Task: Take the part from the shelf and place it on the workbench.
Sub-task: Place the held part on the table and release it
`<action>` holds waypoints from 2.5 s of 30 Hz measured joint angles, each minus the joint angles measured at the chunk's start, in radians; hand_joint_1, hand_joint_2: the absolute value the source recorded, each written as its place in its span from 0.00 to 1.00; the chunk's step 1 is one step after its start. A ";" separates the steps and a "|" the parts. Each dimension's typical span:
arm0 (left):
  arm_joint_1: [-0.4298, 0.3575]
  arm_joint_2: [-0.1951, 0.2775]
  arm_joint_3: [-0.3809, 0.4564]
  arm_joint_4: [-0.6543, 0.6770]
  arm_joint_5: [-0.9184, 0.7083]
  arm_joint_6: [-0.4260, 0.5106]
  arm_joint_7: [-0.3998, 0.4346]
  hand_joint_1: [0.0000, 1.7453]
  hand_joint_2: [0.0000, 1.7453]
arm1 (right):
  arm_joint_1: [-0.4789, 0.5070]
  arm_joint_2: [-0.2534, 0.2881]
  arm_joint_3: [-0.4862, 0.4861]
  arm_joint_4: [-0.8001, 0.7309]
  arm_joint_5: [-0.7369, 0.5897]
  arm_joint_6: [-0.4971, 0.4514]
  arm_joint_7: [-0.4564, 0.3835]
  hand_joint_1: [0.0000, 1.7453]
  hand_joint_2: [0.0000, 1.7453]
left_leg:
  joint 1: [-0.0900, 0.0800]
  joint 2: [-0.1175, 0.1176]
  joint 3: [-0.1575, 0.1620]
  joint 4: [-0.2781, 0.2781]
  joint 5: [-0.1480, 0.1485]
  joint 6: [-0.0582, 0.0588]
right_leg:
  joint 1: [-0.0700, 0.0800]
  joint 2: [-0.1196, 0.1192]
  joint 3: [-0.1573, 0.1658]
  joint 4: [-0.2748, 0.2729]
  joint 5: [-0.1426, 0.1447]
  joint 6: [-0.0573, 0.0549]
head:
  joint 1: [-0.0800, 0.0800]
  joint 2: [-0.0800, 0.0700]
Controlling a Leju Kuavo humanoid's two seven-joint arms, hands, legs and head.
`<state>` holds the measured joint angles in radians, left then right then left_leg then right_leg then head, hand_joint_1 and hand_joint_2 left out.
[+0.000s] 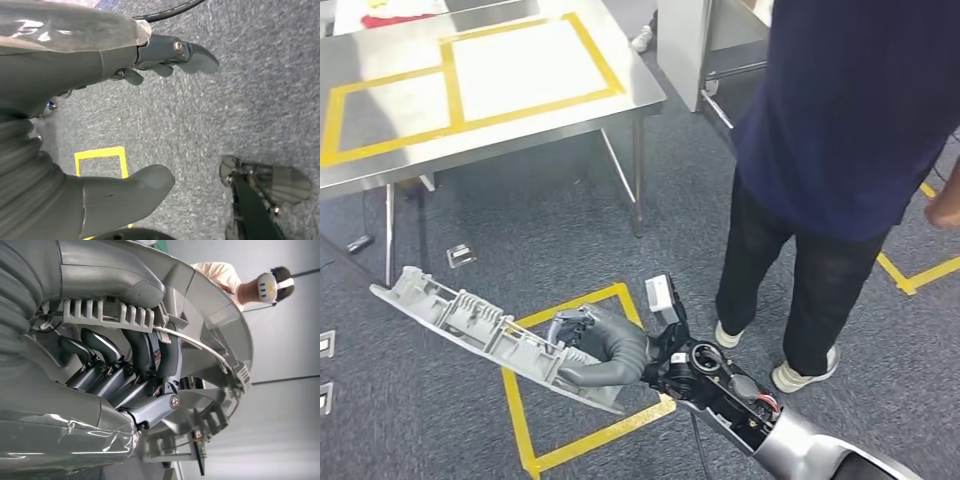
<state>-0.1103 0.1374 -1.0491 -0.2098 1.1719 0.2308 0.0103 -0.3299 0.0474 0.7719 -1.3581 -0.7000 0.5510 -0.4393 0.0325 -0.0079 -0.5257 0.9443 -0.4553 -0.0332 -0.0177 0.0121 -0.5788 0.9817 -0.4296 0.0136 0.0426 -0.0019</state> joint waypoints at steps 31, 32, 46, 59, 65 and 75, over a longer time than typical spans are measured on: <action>0.001 -0.004 0.000 0.001 0.006 0.000 -0.001 0.00 1.00 | -0.002 0.000 -0.001 0.003 0.011 0.009 -0.004 1.00 1.00 | -0.011 0.002 0.065 -0.011 -0.035 0.003 | 0.009 -0.004 -0.010 -0.011 0.021 -0.014 | -0.011 0.000; 0.001 -0.005 0.000 0.001 0.004 0.000 -0.001 0.00 1.00 | -0.002 -0.001 -0.001 0.003 0.017 0.006 -0.004 1.00 1.00 | -0.009 0.002 0.063 0.007 -0.043 -0.001 | 0.008 -0.003 0.002 -0.019 0.018 -0.020 | -0.015 0.000; 0.004 -0.008 0.000 0.001 -0.004 -0.003 -0.003 0.00 1.00 | 0.004 -0.004 0.002 -0.013 0.078 -0.005 -0.008 1.00 1.00 | -0.014 0.018 -0.069 0.007 0.060 0.021 | 0.020 -0.024 0.108 -0.024 -0.072 -0.001 | -0.035 0.000; 0.002 -0.016 0.000 0.001 -0.001 -0.003 -0.003 0.00 1.00 | 0.003 -0.005 0.005 -0.014 0.074 0.001 -0.001 1.00 1.00 | -0.029 -0.009 0.041 0.002 -0.019 0.036 | 0.052 -0.004 -0.026 -0.013 0.019 -0.044 | -0.004 0.000; 0.000 -0.016 0.000 0.001 0.000 -0.003 -0.003 0.00 1.00 | -0.002 -0.005 0.006 -0.014 0.074 0.001 0.000 1.00 1.00 | -0.026 -0.004 -0.005 0.134 -0.081 0.009 | 0.040 -0.005 0.042 -0.054 0.030 -0.062 | -0.018 0.000; 0.002 -0.012 -0.001 0.001 0.002 -0.003 -0.003 0.00 1.00 | -0.007 -0.005 0.009 -0.013 0.071 0.000 0.014 1.00 1.00 | -0.008 0.004 -0.062 -0.002 0.045 -0.004 | 0.029 0.001 0.091 -0.039 -0.040 -0.019 | -0.040 0.000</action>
<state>-0.1079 0.1257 -1.0498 -0.2087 1.1734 0.2281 0.0074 -0.3369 0.0425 0.7809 -1.3708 -0.6294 0.5511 -0.4248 0.0248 -0.0043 -0.5876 0.9427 -0.4108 -0.0368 0.0113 0.0127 -0.4876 0.9422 -0.4698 -0.0057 0.0022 -0.0019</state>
